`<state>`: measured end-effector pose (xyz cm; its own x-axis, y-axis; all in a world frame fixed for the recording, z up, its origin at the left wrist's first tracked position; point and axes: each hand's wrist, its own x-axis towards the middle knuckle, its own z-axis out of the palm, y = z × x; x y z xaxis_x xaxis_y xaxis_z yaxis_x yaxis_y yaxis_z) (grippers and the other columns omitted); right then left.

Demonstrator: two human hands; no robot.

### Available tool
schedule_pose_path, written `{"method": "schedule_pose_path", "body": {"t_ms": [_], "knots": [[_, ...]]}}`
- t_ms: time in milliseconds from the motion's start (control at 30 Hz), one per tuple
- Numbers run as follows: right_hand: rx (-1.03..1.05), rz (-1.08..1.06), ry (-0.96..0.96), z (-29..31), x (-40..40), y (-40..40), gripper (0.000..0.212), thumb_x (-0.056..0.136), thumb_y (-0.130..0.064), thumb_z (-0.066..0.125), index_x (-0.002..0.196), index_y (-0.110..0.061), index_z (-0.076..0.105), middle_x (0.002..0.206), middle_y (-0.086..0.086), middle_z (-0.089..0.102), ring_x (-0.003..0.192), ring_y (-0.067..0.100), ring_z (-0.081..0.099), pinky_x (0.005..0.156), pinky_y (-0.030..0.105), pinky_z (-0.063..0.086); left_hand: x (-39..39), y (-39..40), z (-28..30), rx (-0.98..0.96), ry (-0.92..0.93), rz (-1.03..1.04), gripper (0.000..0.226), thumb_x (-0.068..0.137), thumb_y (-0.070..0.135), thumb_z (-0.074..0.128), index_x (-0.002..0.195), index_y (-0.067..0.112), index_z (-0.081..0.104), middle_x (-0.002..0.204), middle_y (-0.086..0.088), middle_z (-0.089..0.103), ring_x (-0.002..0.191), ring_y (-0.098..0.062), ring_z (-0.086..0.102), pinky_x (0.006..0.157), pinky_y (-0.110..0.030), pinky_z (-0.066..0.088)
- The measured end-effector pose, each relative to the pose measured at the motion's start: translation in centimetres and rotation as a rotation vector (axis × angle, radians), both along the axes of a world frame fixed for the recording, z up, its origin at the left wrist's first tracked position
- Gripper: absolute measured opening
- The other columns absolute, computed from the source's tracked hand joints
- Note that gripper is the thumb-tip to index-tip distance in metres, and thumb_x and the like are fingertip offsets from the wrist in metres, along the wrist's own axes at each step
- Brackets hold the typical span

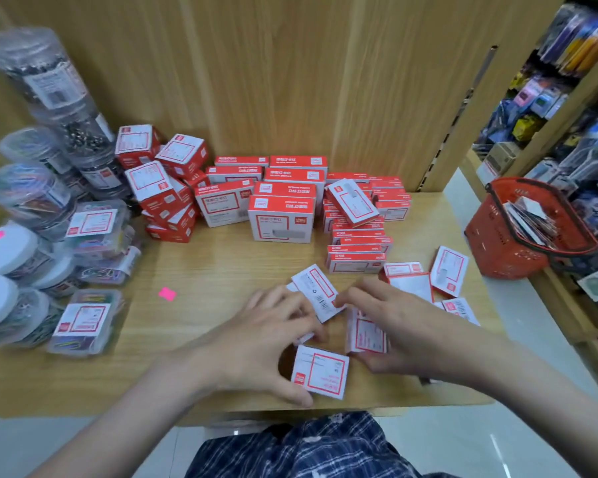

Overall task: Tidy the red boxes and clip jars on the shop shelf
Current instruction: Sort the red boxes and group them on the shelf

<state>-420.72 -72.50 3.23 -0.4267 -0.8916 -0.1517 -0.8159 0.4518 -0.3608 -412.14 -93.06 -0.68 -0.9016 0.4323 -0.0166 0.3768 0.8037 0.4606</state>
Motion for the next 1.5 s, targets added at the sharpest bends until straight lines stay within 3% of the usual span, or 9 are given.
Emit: {"method": "schedule_pose_path", "body": {"t_ms": [100,267,433,600,733,967,1200,1333,1500], "knots": [[-0.127,-0.053,-0.053,0.9,-0.6,-0.3,0.05,0.074,-0.031,0.07,0.116,-0.025,0.045,0.111,-0.012,0.049,0.099,-0.001,0.044,0.081,0.007,0.033,0.3,-0.4,-0.1,0.069,0.077,0.045,0.046,0.065,0.062,0.059,0.102,0.034,0.059,0.105,0.017,0.044,0.101,0.0,0.026,0.091,-0.026,0.028],[-0.404,-0.141,-0.204,2.7,-2.0,-3.0,0.042,0.067,-0.031,0.072,0.104,-0.028,0.051,0.104,-0.014,0.059,0.097,0.002,0.055,0.082,0.021,0.046,1.0,-3.2,1.4,0.366,0.036,0.263,0.043,0.064,0.054,0.069,0.104,0.041,0.061,0.099,0.021,0.045,0.093,-0.003,0.048,0.078,-0.011,0.037],[-0.589,-0.174,-0.33,3.9,-2.6,-8.0,0.039,0.073,-0.007,0.074,0.102,-0.019,0.051,0.102,0.0,0.059,0.092,0.013,0.056,0.067,0.028,0.054,2.5,-7.3,1.5,0.453,0.164,0.667,0.042,0.053,0.058,0.066,0.091,0.044,0.057,0.089,0.007,0.049,0.071,-0.011,0.053,0.063,-0.013,0.045],[-0.538,-0.092,-0.299,2.6,-1.8,-13.5,0.048,0.073,-0.011,0.073,0.113,-0.015,0.047,0.106,-0.012,0.054,0.097,-0.004,0.051,0.081,0.021,0.048,4.5,-9.3,0.9,0.2,0.233,0.973,0.037,0.065,0.021,0.083,0.097,0.014,0.066,0.08,0.006,0.041,0.062,-0.002,0.049,0.061,-0.009,0.037],[-0.419,-0.017,-0.209,-0.1,-1.3,-16.7,0.054,0.072,-0.018,0.075,0.118,-0.011,0.047,0.12,0.006,0.057,0.116,0.016,0.051,0.097,0.035,0.043,4.8,-9.2,0.3,-0.006,0.25,1.008,0.038,0.068,0.024,0.079,0.097,0.007,0.063,0.093,-0.009,0.046,0.077,-0.035,0.059,0.068,-0.041,0.048],[-0.639,-0.19,-0.235,-0.2,-0.5,-20.4,0.044,0.068,-0.025,0.079,0.098,-0.014,0.048,0.089,-0.007,0.057,0.084,0.012,0.057,0.076,0.035,0.05,3.2,-8.3,0.0,-0.121,0.389,1.109,0.05,0.065,0.019,0.081,0.098,0.006,0.045,0.093,-0.018,0.047,0.058,-0.041,0.059,0.04,-0.036,0.04],[-0.69,-0.207,-0.272,-2.2,1.0,-21.6,0.014,0.078,-0.008,0.07,0.09,-0.003,0.066,0.106,0.008,0.046,0.08,0.002,0.053,0.076,0.007,0.048,4.0,-8.5,0.1,0.143,0.511,1.106,0.052,0.073,-0.007,0.064,0.121,0.006,0.046,0.119,-0.018,0.041,0.08,-0.037,0.063,0.06,-0.043,0.053],[-0.643,-0.192,-0.174,-1.1,0.2,-19.8,0.017,0.08,0.0,0.061,0.095,-0.005,0.066,0.106,0.006,0.048,0.09,0.006,0.049,0.073,0.002,0.044,5.0,-8.4,0.3,0.083,0.617,1.092,0.048,0.073,-0.004,0.064,0.117,0.006,0.048,0.119,-0.015,0.042,0.101,-0.03,0.05,0.086,-0.035,0.039],[-0.67,-0.242,-0.094,1.0,-1.3,-12.9,0.017,0.08,-0.005,0.061,0.093,-0.014,0.064,0.104,0.005,0.053,0.089,0.005,0.053,0.073,0.003,0.042,4.7,-6.7,0.9,0.058,0.615,0.95,0.043,0.073,0.003,0.052,0.116,0.01,0.048,0.116,-0.013,0.047,0.105,-0.029,0.048,0.09,-0.036,0.037]]}}
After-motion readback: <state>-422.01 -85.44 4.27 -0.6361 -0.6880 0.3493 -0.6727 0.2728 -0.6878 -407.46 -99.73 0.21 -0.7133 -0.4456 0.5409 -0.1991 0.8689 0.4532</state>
